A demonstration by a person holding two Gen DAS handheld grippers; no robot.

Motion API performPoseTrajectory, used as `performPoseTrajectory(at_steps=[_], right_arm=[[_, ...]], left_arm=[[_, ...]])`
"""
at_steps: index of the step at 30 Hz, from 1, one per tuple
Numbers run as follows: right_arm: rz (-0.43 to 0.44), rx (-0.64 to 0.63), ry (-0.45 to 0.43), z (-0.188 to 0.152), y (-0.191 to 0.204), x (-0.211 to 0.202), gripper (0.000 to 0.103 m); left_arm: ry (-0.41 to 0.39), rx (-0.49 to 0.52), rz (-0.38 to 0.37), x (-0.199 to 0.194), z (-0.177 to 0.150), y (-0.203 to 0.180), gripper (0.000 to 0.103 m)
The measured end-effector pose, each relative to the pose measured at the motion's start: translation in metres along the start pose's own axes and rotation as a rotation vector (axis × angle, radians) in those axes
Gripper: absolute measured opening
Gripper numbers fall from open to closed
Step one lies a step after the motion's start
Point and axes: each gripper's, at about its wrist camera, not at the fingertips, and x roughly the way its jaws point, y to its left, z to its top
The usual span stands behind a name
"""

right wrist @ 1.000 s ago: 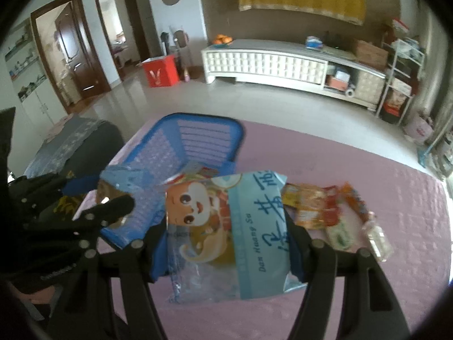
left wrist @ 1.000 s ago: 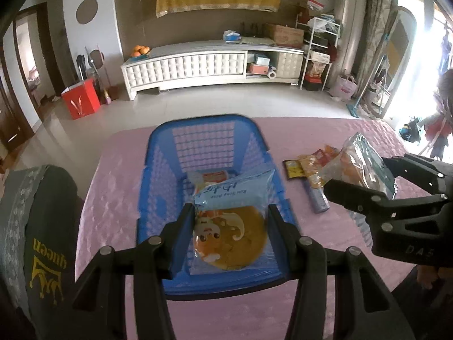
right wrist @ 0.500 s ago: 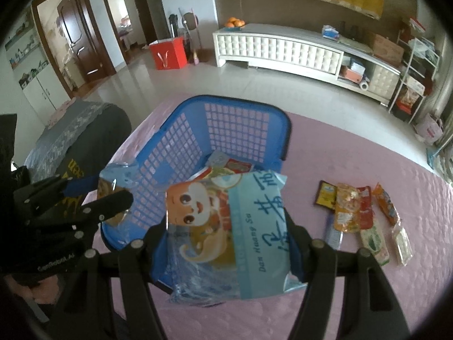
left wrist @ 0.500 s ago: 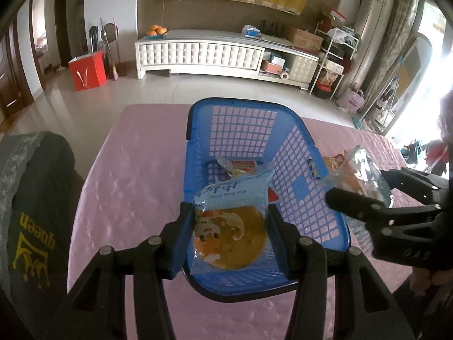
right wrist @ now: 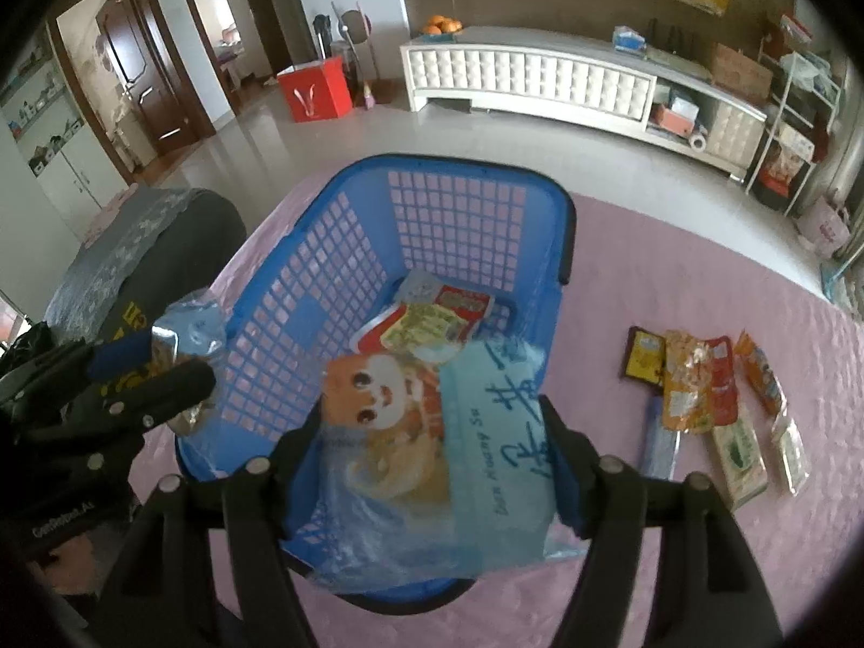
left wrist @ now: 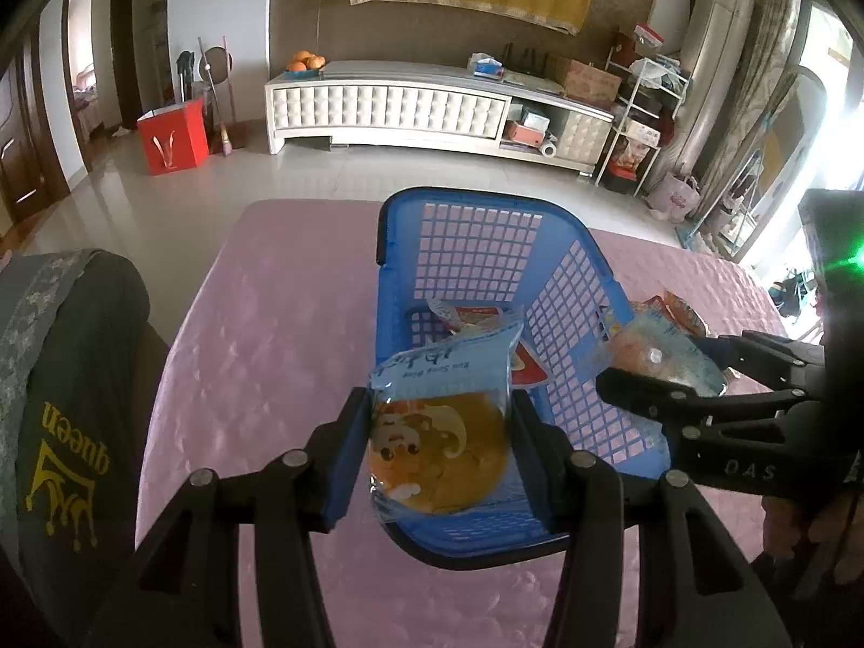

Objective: Organize snacks
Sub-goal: 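Lower both held bread packs into the blue basket and open both grippers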

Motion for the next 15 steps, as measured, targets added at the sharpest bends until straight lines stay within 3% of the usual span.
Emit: performPoseTrajectory(at_steps=[3,15], right_arm=[[-0.016,-0.007,-0.010,-0.001,0.000,-0.004,0.089],[-0.087,-0.004,-0.038,-0.004,-0.015,-0.015,0.090]], left_arm=[[0.003,0.007,0.008,0.000,0.000,-0.002,0.048],[0.014,0.061,0.006,0.008,0.004,-0.022,0.048]])
